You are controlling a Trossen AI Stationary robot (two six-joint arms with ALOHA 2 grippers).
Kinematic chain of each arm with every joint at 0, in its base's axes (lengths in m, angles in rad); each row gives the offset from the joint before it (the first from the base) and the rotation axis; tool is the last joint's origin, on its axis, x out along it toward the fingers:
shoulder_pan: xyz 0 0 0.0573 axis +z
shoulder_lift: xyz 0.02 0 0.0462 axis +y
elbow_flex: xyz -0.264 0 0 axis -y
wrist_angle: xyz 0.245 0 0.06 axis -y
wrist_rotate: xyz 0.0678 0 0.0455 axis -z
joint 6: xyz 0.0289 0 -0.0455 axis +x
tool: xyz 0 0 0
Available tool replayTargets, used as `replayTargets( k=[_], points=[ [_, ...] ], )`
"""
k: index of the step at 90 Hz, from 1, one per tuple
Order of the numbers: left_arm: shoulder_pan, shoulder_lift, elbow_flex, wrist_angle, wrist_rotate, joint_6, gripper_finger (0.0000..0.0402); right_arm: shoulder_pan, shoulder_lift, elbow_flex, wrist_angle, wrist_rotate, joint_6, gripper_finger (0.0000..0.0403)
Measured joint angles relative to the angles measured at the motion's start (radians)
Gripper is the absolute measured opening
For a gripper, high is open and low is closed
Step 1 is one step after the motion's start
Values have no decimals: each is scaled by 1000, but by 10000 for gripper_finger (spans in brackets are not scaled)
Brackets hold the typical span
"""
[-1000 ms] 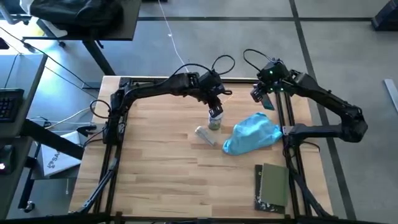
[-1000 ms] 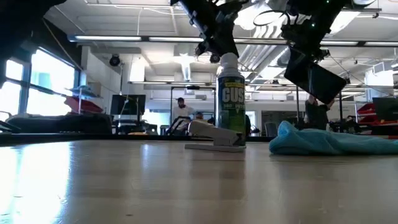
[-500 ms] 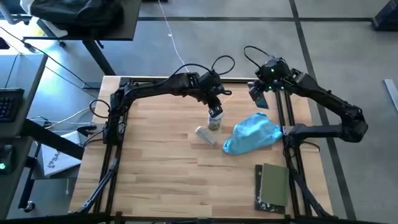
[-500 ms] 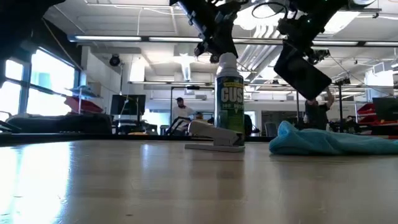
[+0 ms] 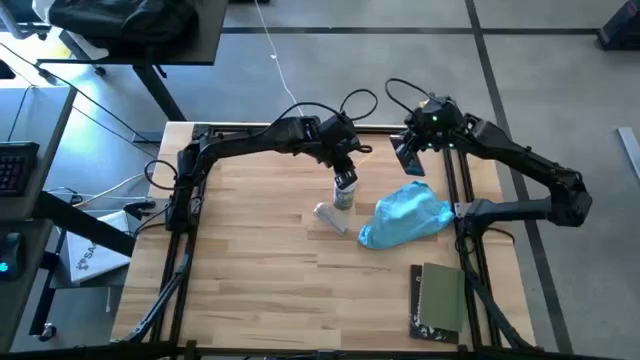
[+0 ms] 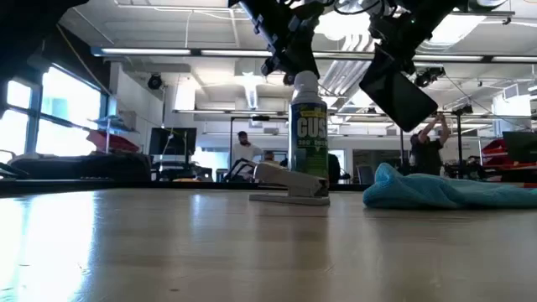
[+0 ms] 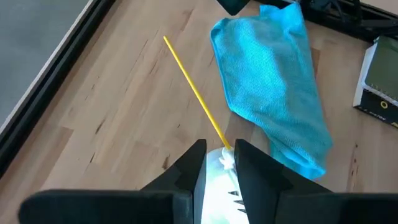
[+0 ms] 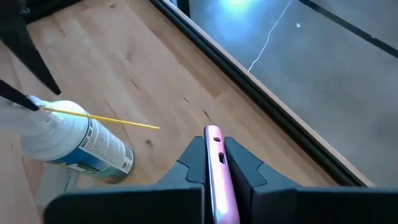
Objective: Apply microfiber cloth
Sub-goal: Spray the pink phone with the spray bottle
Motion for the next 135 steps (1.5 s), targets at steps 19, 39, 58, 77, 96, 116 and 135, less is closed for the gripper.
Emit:
replayTargets(
  k=[19, 39, 58, 77, 96, 116, 135],
  points=[
    [0, 6, 0, -4, 1, 1, 62, 0, 0, 0, 0, 3, 0, 1],
    [0, -7, 28, -18, -6, 0, 62, 0, 0, 0, 0, 3, 0, 1],
    [-3, -2, 104, -78, -41, 7, 62, 0, 0, 0, -5, 3, 0, 1],
    [-5, -5, 109, -146, -53, 1, 62, 0, 0, 0, -23, 3, -1, 1],
    [-20, -8, 111, -178, -29, -6, 62, 0, 0, 0, -23, 3, -4, 1],
    [-24, -8, 127, -195, 19, -8, 62, 0, 0, 0, -23, 3, -4, 1],
    [-24, -6, 165, -196, 4, -61, 62, 0, 0, 0, -40, 3, -1, 1]
  ],
)
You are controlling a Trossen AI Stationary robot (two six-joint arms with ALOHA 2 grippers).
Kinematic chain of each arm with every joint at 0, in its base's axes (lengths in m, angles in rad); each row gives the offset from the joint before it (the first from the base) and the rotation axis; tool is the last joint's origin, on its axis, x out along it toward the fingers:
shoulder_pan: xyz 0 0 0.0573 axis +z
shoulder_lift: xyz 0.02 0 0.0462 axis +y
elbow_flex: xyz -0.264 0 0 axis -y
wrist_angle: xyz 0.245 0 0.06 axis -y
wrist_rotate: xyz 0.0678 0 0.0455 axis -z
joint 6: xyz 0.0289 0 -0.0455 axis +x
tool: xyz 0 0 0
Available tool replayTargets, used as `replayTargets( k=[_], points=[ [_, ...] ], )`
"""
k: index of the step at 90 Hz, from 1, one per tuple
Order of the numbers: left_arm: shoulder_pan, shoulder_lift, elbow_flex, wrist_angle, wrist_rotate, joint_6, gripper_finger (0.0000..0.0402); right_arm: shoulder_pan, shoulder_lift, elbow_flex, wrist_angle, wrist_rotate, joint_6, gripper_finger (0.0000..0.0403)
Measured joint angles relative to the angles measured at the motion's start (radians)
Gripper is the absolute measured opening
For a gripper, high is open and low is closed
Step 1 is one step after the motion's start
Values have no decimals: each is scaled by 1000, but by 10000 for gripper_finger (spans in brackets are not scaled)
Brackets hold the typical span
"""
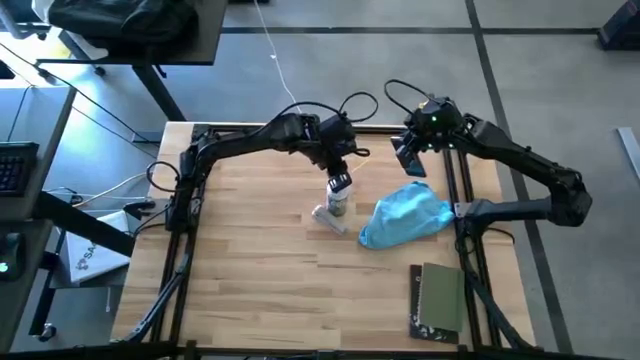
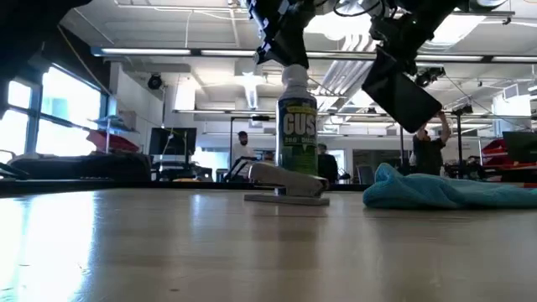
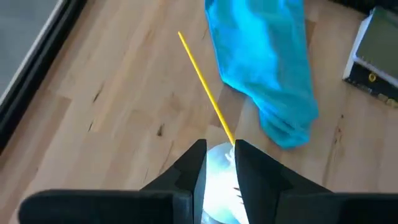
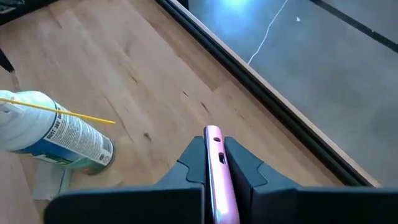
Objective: Apply microfiber cloth
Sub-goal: Spray the pink phone with the spray bottle
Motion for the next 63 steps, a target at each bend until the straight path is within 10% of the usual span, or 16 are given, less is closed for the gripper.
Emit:
replayTargets(
  k=[63],
  points=[
    [-42, -1, -17, -18, -137, -124, 62, 0, 0, 0, -13, 0, 1, 1]
  ],
)
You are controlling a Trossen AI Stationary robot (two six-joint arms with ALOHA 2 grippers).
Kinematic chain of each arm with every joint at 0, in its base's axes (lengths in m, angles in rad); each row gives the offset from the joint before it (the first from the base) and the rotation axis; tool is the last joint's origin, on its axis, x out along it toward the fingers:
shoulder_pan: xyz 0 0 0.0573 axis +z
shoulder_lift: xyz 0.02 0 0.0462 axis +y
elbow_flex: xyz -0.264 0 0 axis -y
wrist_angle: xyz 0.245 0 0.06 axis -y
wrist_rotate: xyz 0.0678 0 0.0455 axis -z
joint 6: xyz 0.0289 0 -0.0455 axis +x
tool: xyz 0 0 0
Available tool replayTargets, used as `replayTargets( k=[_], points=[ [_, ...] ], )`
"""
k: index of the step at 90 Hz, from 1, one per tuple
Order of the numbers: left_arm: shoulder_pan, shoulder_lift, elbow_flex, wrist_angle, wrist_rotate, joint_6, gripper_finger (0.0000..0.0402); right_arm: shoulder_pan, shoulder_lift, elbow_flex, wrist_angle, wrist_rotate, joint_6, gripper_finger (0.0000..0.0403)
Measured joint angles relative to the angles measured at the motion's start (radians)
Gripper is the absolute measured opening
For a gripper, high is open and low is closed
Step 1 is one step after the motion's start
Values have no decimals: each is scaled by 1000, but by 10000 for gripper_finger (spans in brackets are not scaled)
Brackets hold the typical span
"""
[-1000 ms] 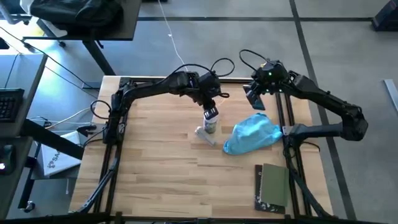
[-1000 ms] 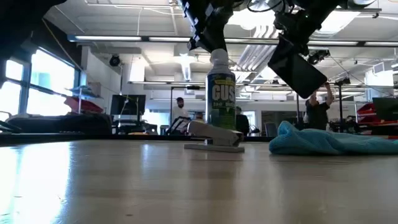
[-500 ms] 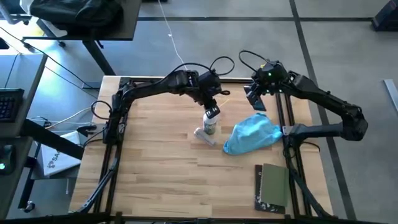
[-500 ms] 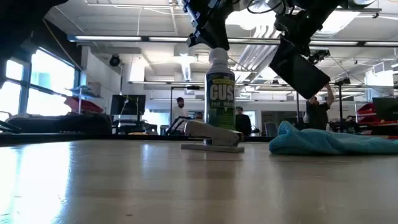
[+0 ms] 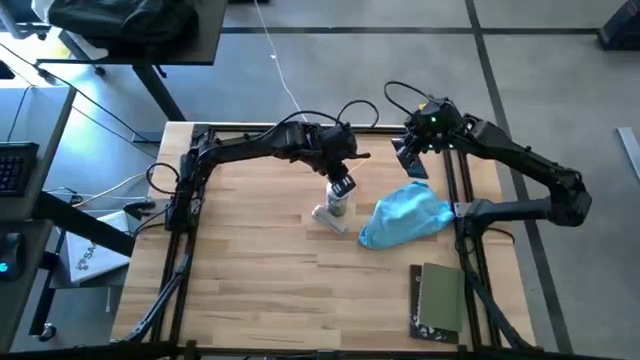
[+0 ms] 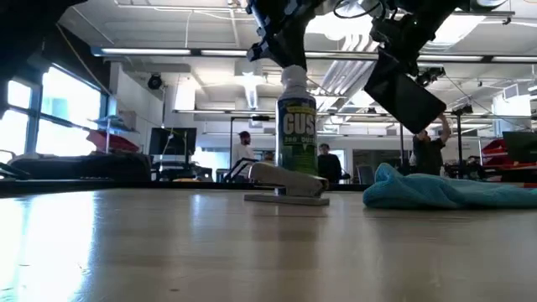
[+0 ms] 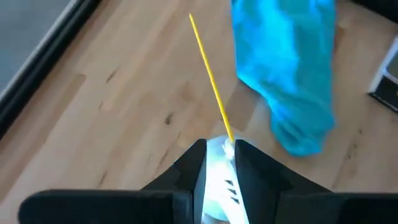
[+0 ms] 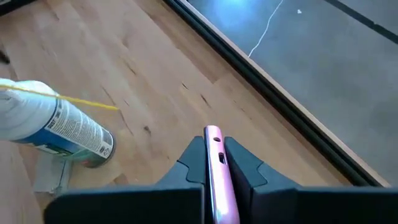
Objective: Apply microfiber cloth
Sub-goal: Spray the pink phone with the spray bottle
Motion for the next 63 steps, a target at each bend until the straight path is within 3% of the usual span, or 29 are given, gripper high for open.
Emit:
replayTargets(
  k=[63],
  points=[
    [-13, 0, -6, -7, 1, -48, 62, 0, 0, 0, -23, 0, 0, 1]
  ],
)
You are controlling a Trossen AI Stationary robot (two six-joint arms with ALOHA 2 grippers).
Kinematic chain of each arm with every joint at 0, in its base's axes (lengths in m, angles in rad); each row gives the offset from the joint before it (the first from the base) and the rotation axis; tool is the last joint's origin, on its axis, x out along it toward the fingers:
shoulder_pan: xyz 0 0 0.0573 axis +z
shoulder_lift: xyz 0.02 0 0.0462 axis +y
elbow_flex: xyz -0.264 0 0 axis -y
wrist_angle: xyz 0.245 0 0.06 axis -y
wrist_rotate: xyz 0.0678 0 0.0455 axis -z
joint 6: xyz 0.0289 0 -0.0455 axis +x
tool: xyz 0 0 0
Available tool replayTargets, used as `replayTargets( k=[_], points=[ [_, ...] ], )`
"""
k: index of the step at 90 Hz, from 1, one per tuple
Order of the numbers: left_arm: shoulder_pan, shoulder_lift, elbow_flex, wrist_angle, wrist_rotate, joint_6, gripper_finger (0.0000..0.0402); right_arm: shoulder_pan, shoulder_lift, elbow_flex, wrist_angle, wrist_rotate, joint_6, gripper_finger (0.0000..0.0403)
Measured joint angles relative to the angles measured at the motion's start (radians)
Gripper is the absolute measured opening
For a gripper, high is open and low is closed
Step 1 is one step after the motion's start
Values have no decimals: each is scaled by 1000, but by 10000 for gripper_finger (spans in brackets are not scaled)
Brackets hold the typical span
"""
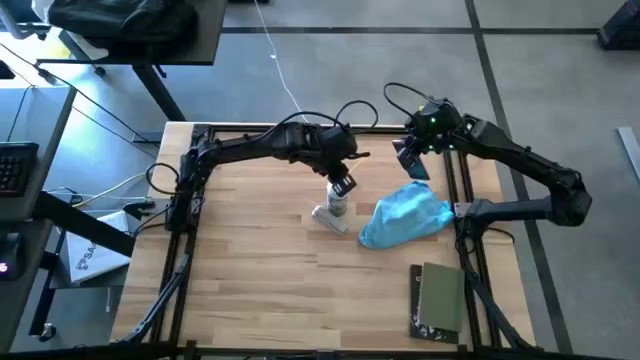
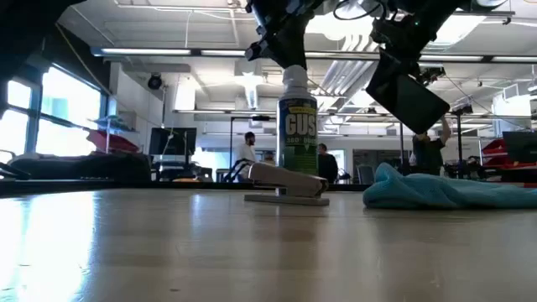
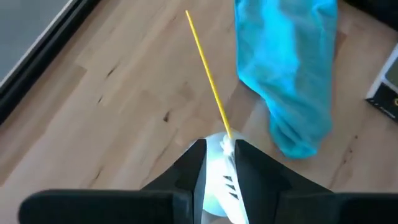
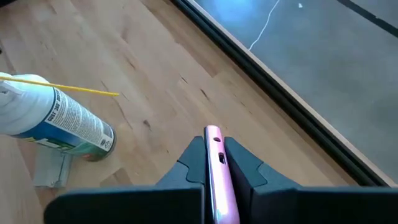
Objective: Apply microfiber cloth
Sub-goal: Spray the pink phone with the spray bottle
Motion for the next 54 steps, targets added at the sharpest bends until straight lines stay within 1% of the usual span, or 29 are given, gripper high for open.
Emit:
replayTargets(
  k=[54],
  points=[
    [-22, 30, 5, -8, 4, 15, 62, 0, 0, 0, -6, -3, 0, 1]
  ],
)
